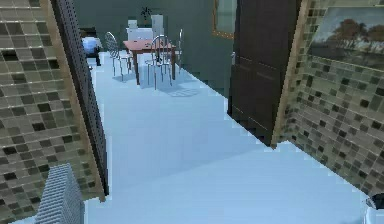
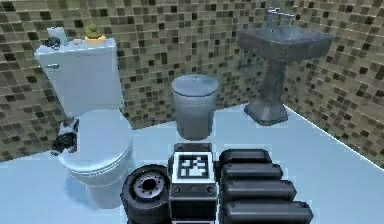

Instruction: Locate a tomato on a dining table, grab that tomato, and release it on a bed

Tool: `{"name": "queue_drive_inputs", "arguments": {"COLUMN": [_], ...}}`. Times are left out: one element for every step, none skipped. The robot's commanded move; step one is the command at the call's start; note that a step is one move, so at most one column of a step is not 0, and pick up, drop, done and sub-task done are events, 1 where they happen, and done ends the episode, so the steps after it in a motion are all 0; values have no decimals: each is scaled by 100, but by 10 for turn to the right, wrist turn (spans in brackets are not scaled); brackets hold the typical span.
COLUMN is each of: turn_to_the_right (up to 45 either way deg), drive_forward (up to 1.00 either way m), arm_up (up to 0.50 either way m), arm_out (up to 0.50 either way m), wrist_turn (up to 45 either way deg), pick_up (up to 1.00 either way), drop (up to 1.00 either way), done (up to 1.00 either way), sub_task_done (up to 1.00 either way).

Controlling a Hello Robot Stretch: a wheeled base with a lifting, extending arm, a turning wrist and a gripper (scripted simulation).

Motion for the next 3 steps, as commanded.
{"name": "queue_drive_inputs", "arguments": {"turn_to_the_right": [0,-120,0], "drive_forward": [100,0,20], "arm_up": [0,0,0], "arm_out": [0,0,0], "wrist_turn": [0,0,0], "pick_up": [0,0,0], "drop": [0,0,0], "done": [0,0,0], "sub_task_done": [0,0,0]}}
